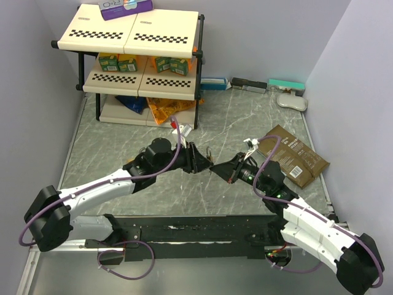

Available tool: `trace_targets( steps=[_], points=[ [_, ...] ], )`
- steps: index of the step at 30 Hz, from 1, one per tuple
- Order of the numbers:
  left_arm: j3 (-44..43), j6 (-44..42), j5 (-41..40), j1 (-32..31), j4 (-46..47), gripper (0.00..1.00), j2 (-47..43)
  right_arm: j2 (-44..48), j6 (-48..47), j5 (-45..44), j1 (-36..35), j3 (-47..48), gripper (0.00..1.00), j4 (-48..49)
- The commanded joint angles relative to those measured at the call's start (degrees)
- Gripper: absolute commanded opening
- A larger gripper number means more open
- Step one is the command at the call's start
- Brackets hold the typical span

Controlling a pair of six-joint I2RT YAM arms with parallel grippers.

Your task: Unlock with the key

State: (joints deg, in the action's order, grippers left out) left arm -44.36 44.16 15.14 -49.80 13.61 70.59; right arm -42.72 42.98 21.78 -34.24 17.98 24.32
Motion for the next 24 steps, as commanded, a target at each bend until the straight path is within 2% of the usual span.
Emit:
trace_targets(
  steps=[1,4,8,12,16,21,24],
  points=[
    [0.24,-0.3,9.74,-3.72,-0.86,0.01,-1.95,1.41,-1.32,-6.31,1.1,5.14,0.0,3.11],
    [-0.55,0.57,7.99,-3.72,-1.65,0.01,-1.42,1.94,-2.55,-6.14,1.1,5.14,0.0,1.97],
    [-5.11,3.9,1.41,-3.72,-5.6,0.01,1.65,2.03,-4.13,-6.57,1.1,5.05,0.01,-0.76],
    [-8.63,6.46,-3.08,-3.72,-7.02,0.01,5.26,2.2,-5.36,-7.01,1.1,4.7,0.17,-2.95],
    [-11.97,6.03,-5.47,-2.94,-6.75,0.01,9.03,2.99,-6.07,-7.89,1.1,4.08,0.3,-6.38],
    [-14.08,5.85,-3.98,0.83,-5.96,0.01,11.32,5.53,-5.72,-7.63,1.19,1.45,0.46,-9.02],
    [-14.09,3.57,-1.43,2.95,-6.14,0.01,11.94,8.43,-6.24,-8.07,1.1,0.66,0.52,-12.35]
  ],
)
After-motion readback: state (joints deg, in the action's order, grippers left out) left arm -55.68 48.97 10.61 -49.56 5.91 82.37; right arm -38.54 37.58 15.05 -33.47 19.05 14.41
